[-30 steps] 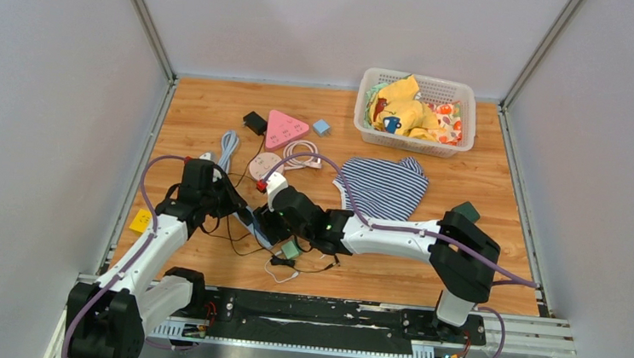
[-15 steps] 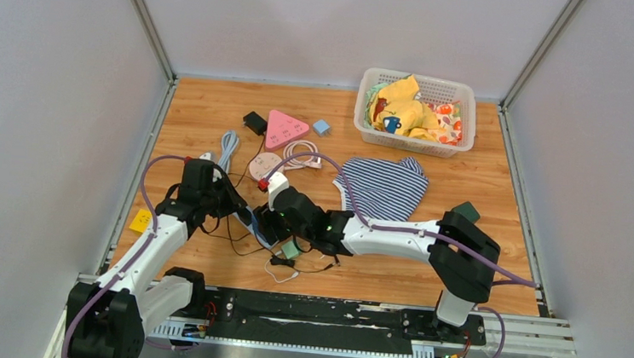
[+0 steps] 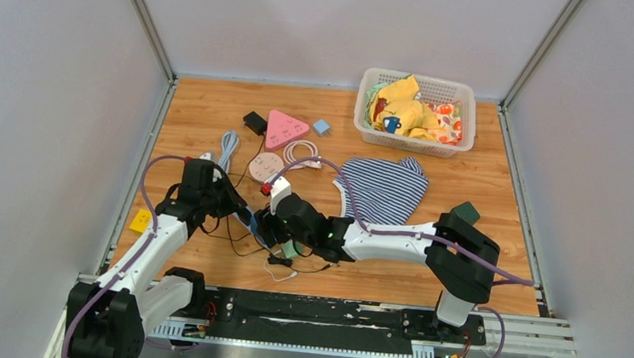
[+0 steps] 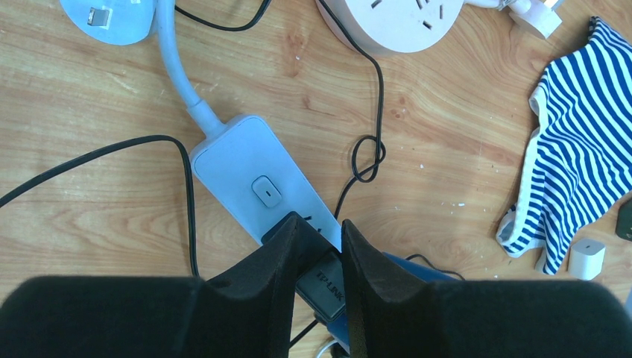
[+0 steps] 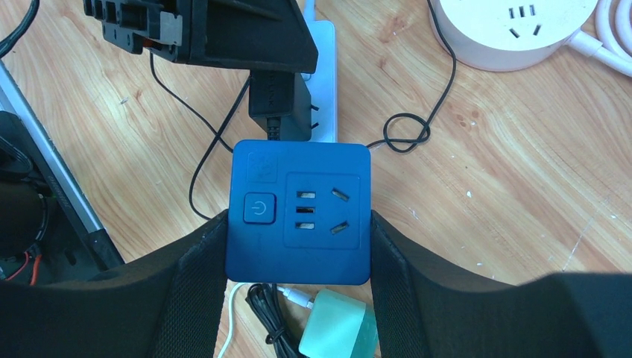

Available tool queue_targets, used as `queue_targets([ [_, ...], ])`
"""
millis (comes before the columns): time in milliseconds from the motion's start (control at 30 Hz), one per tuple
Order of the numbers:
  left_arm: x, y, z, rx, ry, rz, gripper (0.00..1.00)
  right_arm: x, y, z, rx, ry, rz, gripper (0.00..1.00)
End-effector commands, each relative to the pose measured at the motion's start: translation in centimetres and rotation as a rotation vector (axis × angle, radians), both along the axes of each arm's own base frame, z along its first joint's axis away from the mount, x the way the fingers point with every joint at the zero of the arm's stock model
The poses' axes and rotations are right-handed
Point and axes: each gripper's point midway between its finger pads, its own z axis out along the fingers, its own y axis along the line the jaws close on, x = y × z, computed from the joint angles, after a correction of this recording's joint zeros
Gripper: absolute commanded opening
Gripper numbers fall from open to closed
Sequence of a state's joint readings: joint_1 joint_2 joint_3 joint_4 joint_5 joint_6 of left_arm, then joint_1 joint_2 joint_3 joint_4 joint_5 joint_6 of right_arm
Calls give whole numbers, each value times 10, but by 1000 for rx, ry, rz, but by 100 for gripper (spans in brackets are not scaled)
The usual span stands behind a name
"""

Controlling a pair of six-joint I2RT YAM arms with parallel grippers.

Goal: Insert the plug
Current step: Insert the plug into the socket.

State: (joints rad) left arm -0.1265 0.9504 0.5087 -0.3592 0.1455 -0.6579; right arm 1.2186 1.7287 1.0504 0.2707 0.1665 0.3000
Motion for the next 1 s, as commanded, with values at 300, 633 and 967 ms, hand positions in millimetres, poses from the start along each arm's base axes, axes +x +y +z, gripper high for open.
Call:
queue_targets([
  [300,-7,6,-11,31,46,-2,27,-12,-32,-47,-264,-101,-40,0],
  [633,-10,5,-14,26,59,-5,27,-12,-39,-86,-462,29,-13,0],
  [967,-9,7,-17,38,61,7,25,-23,-65,-129,-617,90,3,0],
])
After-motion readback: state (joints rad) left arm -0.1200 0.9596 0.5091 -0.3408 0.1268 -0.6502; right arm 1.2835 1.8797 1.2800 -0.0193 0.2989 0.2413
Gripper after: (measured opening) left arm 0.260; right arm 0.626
